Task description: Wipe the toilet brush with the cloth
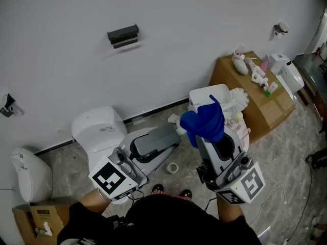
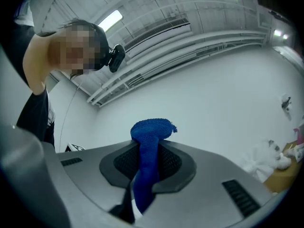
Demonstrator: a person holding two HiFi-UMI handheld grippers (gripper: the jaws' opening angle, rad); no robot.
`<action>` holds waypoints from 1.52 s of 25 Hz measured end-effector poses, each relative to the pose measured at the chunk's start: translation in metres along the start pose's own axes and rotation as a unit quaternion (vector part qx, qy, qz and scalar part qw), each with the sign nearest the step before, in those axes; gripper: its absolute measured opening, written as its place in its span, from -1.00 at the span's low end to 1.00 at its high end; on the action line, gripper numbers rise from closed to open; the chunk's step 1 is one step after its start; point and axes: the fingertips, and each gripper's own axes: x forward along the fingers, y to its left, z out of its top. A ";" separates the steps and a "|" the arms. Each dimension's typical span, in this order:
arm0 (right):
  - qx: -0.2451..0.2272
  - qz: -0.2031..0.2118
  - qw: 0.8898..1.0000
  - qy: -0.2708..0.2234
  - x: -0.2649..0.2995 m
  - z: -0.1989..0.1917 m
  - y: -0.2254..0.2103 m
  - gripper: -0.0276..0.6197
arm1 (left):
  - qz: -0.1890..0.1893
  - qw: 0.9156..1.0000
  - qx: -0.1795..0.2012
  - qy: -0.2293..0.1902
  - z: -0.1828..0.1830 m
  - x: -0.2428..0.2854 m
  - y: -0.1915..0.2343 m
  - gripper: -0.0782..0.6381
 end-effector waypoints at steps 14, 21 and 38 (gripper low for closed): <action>-0.001 0.012 0.995 0.102 0.015 -0.041 0.004 -0.69 | 0.002 1.000 0.006 0.024 -0.007 0.002 -0.008 -0.31; -0.008 0.008 0.994 0.113 0.018 -0.043 0.004 -0.69 | 0.002 1.000 0.009 0.018 -0.003 -0.001 -0.007 -0.30; -0.015 -0.032 0.993 0.115 0.005 -0.043 -0.022 -0.69 | -0.005 1.000 0.018 0.006 -0.003 0.000 -0.011 -0.30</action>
